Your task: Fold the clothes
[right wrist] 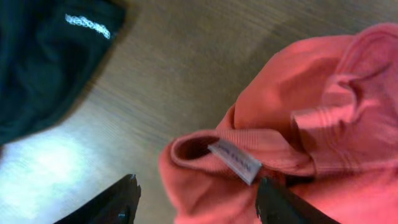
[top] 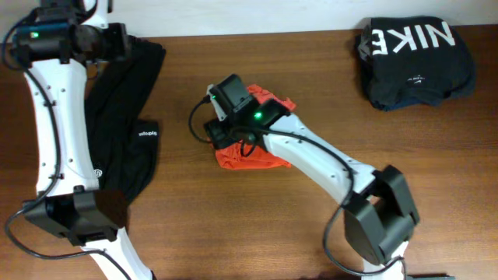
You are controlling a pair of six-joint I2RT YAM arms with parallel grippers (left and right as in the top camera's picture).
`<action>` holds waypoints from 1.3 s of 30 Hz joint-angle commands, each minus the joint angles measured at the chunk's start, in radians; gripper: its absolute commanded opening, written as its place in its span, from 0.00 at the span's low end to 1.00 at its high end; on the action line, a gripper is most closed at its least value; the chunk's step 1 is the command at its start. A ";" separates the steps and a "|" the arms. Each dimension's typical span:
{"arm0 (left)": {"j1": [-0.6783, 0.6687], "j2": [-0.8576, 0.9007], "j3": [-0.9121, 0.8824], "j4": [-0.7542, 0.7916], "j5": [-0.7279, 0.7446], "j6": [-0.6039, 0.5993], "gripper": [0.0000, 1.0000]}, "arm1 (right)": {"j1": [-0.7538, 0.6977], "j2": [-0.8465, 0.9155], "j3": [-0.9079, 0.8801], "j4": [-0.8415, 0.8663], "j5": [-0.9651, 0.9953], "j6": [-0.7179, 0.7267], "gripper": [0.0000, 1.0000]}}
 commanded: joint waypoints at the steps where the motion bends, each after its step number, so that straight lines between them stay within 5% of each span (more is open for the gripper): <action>1: 0.030 -0.011 0.008 -0.019 -0.012 -0.005 0.51 | 0.019 0.050 0.010 0.018 0.076 -0.066 0.65; 10: 0.034 -0.010 0.008 -0.032 -0.012 -0.002 0.51 | 0.020 0.051 0.010 -0.077 0.078 -0.089 0.44; 15: 0.034 -0.010 0.006 -0.032 -0.011 -0.002 0.52 | 0.013 0.051 0.010 -0.159 0.110 -0.069 0.05; 25: 0.034 -0.004 0.004 -0.037 -0.011 0.002 0.51 | -0.190 -0.018 0.099 -0.540 0.064 0.161 0.04; 35: 0.034 0.010 0.004 -0.041 -0.012 0.025 0.51 | -0.250 -0.012 -0.060 -0.564 0.030 0.150 0.04; 39: 0.034 0.010 0.004 -0.040 -0.014 0.037 0.52 | -0.255 -0.014 -0.074 -0.558 0.027 0.146 0.11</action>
